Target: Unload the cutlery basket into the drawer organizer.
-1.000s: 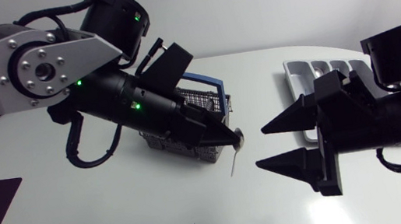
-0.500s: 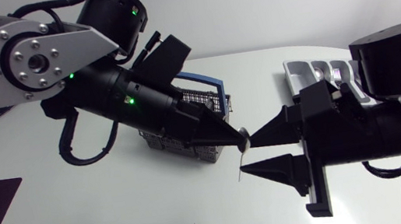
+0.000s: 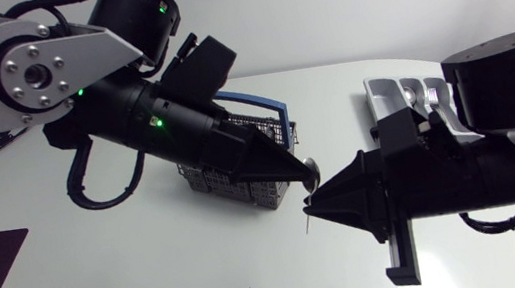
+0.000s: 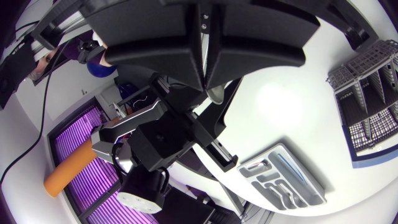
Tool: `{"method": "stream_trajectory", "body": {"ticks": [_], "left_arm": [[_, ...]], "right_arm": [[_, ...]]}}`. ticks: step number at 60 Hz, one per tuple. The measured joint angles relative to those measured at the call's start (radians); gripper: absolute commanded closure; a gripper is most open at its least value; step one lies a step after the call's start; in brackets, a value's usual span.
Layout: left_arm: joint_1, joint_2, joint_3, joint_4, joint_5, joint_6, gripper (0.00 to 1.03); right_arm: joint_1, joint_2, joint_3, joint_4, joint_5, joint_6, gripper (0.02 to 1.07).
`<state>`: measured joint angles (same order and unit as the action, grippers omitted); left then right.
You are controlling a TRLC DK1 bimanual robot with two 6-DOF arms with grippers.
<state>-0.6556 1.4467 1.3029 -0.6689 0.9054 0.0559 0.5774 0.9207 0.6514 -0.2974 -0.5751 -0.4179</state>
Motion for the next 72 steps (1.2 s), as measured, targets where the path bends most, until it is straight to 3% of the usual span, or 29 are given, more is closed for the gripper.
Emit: {"method": "stream_trajectory", "body": {"ticks": [9,18,29,38,44,52,62,72], "left_arm": [[0.000,0.000,0.000,0.000,0.006,-0.003,0.99],[0.000,0.000,0.000,0.000,0.007,-0.003,0.81],[0.008,-0.002,0.000,0.000,0.006,-0.003,0.51],[0.029,-0.013,0.007,0.000,0.006,-0.003,0.38],[0.061,-0.027,0.026,0.004,0.000,-0.003,0.37],[0.118,-0.055,0.039,0.027,-0.102,-0.002,0.36],[0.174,-0.066,0.039,0.046,-0.351,0.035,0.36],[0.256,-0.064,0.014,0.068,-0.423,0.077,0.36]], "right_arm": [[0.010,0.002,-0.001,0.007,0.002,0.006,0.96],[0.011,0.003,-0.001,0.011,0.004,0.018,1.00],[0.011,0.007,-0.008,0.010,0.008,0.022,1.00],[0.000,0.014,-0.020,0.002,0.024,0.021,1.00],[-0.068,0.014,-0.024,-0.029,0.028,-0.010,1.00],[-0.247,0.016,-0.025,-0.077,0.030,-0.087,1.00],[-0.519,0.042,-0.025,-0.095,0.063,-0.222,0.99],[-0.722,0.133,-0.025,-0.016,0.169,-0.338,0.99]]}}
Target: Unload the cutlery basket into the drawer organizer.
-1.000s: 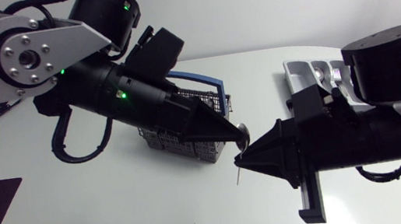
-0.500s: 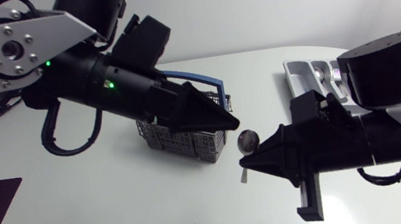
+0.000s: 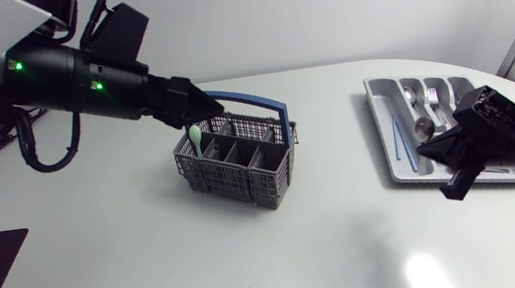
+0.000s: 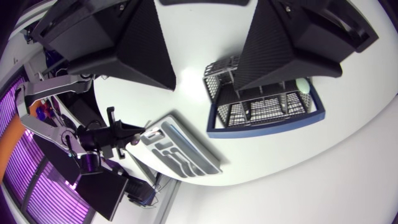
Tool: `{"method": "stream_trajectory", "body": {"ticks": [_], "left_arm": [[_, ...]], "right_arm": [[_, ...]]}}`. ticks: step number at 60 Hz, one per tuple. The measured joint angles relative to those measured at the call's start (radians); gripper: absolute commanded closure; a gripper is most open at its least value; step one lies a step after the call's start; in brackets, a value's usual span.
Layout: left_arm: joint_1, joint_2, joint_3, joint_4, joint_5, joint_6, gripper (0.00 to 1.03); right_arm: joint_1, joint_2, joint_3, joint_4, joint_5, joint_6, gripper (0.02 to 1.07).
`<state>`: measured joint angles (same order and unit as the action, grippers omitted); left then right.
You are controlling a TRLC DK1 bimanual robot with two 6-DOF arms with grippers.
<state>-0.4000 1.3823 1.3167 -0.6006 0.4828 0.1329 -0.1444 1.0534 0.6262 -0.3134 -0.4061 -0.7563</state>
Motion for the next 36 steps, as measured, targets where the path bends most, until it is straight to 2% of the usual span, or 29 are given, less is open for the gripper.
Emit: {"method": "stream_trajectory", "body": {"ticks": [8,23,36], "left_arm": [[0.084,0.016,-0.028,0.044,-0.037,0.030,0.36],[0.232,0.085,-0.064,0.105,-0.045,0.089,0.36],[0.296,0.124,-0.091,0.169,-0.047,0.124,0.36]], "right_arm": [[-0.106,0.087,0.000,0.123,0.098,-0.065,0.99],[-0.264,0.288,0.010,0.312,0.246,-0.139,0.98],[-0.322,0.470,0.029,0.477,0.368,-0.172,0.98]]}}
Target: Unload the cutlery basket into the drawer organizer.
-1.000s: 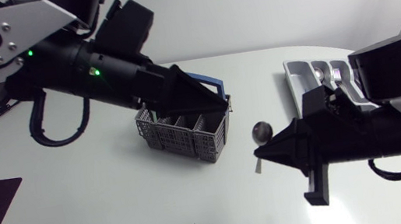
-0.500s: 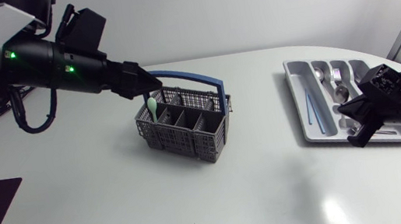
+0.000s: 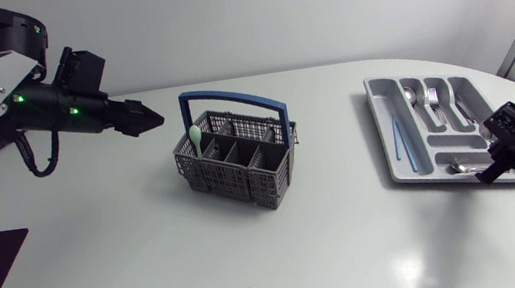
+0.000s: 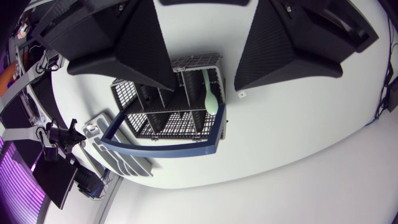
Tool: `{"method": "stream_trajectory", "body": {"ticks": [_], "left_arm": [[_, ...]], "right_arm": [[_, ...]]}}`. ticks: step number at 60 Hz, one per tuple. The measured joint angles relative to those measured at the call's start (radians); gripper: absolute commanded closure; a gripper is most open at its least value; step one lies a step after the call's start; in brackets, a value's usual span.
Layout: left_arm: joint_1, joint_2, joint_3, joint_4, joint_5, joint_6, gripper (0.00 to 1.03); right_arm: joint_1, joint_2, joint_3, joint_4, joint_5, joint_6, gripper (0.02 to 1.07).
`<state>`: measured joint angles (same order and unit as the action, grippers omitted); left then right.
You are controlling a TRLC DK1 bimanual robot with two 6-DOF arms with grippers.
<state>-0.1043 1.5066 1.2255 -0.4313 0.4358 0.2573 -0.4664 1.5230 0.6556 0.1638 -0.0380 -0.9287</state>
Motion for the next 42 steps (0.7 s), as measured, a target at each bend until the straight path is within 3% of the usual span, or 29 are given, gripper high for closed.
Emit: {"method": "stream_trajectory", "body": {"ticks": [13,18,27,34,42], "left_arm": [[0.027,0.044,-0.023,0.042,0.000,0.010,0.36],[0.040,0.058,-0.023,0.052,0.000,0.014,0.36],[0.064,0.087,-0.023,0.079,0.000,0.029,0.37],[0.072,0.123,-0.029,0.112,0.000,0.035,0.37],[0.073,0.173,-0.034,0.135,0.000,0.036,0.39]], "right_arm": [[-0.007,0.113,0.011,0.081,0.068,-0.019,0.95],[-0.007,0.133,0.011,0.096,0.081,-0.022,0.72],[-0.007,0.134,0.011,0.104,0.108,-0.023,0.19],[-0.007,0.134,0.011,0.103,0.122,-0.022,0.08],[-0.006,0.084,0.008,0.048,0.121,-0.005,0.07]]}}
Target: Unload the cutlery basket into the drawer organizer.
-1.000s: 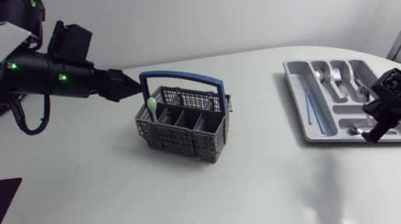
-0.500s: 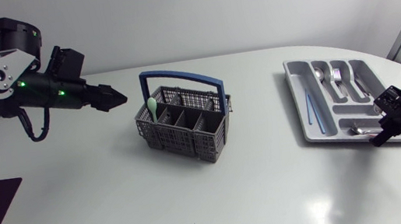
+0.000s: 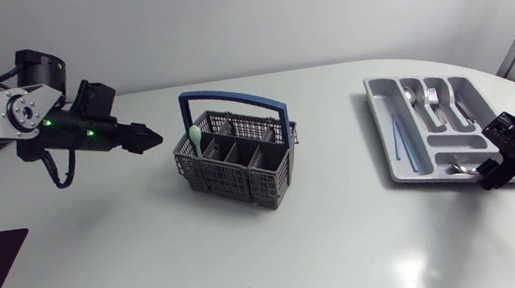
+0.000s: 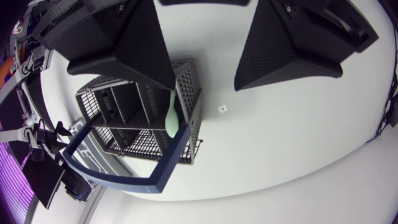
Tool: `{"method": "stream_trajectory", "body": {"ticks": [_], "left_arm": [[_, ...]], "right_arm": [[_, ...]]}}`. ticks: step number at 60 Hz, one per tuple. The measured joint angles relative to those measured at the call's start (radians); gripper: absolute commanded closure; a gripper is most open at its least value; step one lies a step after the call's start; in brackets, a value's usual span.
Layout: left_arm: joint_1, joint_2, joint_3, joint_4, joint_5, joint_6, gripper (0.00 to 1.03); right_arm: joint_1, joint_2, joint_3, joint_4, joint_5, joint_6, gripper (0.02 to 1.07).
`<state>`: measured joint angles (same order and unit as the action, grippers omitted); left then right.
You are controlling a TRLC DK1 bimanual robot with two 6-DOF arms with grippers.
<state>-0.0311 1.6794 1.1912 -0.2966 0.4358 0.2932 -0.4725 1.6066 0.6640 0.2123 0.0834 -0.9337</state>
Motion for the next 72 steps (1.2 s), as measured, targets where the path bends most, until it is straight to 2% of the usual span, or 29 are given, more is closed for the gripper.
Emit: {"method": "stream_trajectory", "body": {"ticks": [7,17,22,26,34,38,46,52,61,72], "left_arm": [[0.000,0.040,-0.009,0.041,-0.005,0.000,0.44],[-0.013,0.096,-0.009,0.097,-0.047,0.000,0.48],[-0.030,0.128,-0.009,0.115,-0.074,0.000,0.49],[-0.046,0.152,-0.009,0.121,-0.090,0.000,0.48],[-0.072,0.187,-0.008,0.128,-0.108,0.003,0.48],[-0.078,0.193,-0.008,0.135,-0.108,0.005,0.48],[-0.084,0.194,-0.008,0.145,-0.108,0.007,0.48],[-0.085,0.194,-0.008,0.146,-0.072,0.008,0.48],[-0.103,0.181,-0.034,0.153,0.001,0.023,0.48],[-0.161,0.120,-0.117,0.151,0.046,0.048,0.48]], "right_arm": [[0.032,-0.146,-0.020,-0.093,0.000,0.045,0.09],[0.239,-0.340,-0.042,-0.250,0.001,0.146,0.27],[0.392,-0.365,-0.045,-0.290,0.026,0.220,0.40],[0.501,-0.351,-0.045,-0.295,0.046,0.280,0.54],[0.662,-0.271,-0.028,-0.300,0.052,0.391,0.80],[0.724,-0.225,-0.003,-0.306,0.053,0.439,0.88],[0.817,-0.144,0.067,-0.307,0.052,0.513,0.88],[0.852,-0.082,0.135,-0.307,0.049,0.562,0.88],[0.865,-0.039,0.204,-0.321,0.012,0.613,0.88],[0.865,-0.034,0.229,-0.349,-0.046,0.643,0.88]]}}
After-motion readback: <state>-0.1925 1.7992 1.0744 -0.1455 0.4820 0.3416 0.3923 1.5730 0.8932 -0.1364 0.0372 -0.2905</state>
